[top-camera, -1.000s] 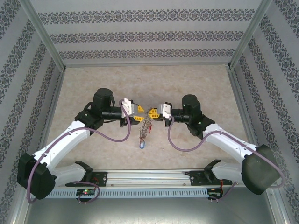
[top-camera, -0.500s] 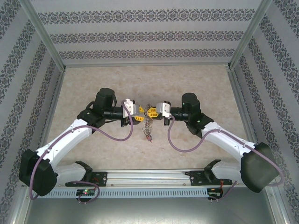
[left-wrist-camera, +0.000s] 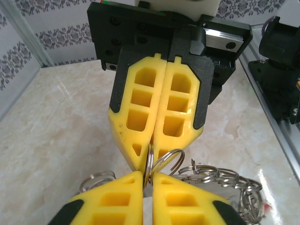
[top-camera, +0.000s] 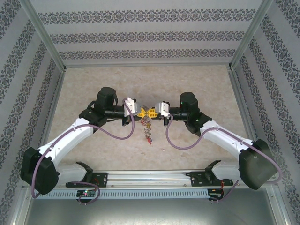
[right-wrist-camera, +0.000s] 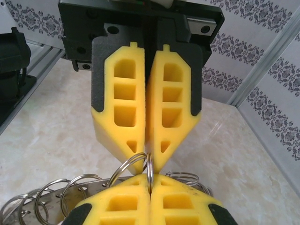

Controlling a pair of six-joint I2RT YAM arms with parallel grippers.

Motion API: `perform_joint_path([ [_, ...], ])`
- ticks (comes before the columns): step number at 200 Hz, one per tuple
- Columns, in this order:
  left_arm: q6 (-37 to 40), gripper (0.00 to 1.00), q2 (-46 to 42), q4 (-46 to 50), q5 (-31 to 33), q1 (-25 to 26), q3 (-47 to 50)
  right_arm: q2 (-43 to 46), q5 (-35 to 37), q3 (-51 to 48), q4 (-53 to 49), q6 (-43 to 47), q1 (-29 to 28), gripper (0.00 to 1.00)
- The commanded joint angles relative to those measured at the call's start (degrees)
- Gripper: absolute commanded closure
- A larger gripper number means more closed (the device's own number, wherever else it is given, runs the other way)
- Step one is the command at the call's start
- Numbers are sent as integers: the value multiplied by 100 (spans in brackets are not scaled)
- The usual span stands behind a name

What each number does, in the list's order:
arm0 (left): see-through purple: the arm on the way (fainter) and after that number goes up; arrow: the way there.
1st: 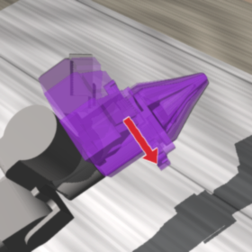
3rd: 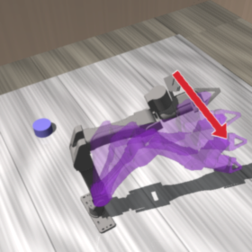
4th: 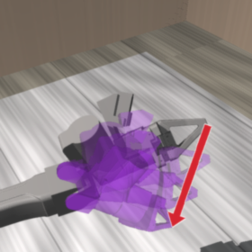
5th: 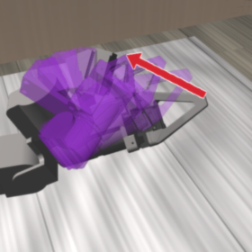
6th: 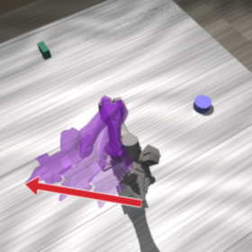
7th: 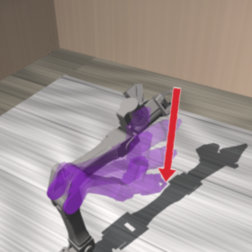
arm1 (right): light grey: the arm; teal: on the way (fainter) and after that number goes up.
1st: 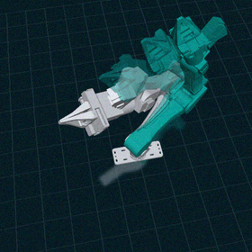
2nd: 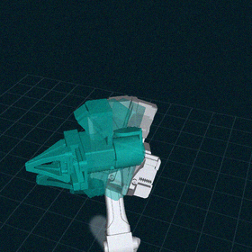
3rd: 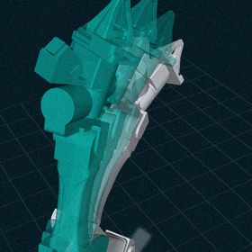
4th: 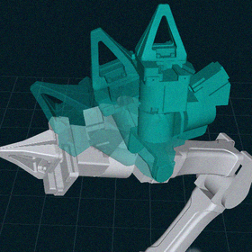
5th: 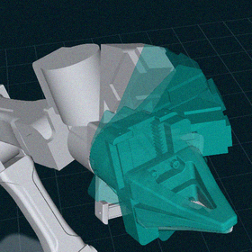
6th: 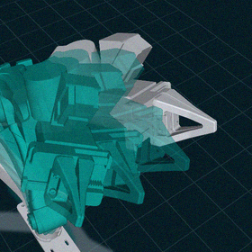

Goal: Put the keys on the keyring

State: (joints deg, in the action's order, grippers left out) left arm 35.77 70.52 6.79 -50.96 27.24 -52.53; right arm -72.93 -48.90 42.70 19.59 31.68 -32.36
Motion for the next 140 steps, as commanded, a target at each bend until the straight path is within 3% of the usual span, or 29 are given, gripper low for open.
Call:
perform_joint_path([
  [1, 157, 100, 82, -135, -292, 47, -282, -46, -344, 275, 220, 44, -113, 100],
  [43, 290, 100, 14, 165, -312, 53, -332, -55, -251, 247, 245, 21, -113, 100],
  [62, 332, 68, 56, 477, -362, 62, -435, -31, -251, 256, 254, 6, -95, 100],
  [80, 545, 58, 60, 883, -363, 66, -519, -7, -243, 274, 222, 21, -85, 100],
  [140, 1156, 55, -273, 1675, 177, 30, -493, 136, -137, 302, 29, 215, -69, 100],
])
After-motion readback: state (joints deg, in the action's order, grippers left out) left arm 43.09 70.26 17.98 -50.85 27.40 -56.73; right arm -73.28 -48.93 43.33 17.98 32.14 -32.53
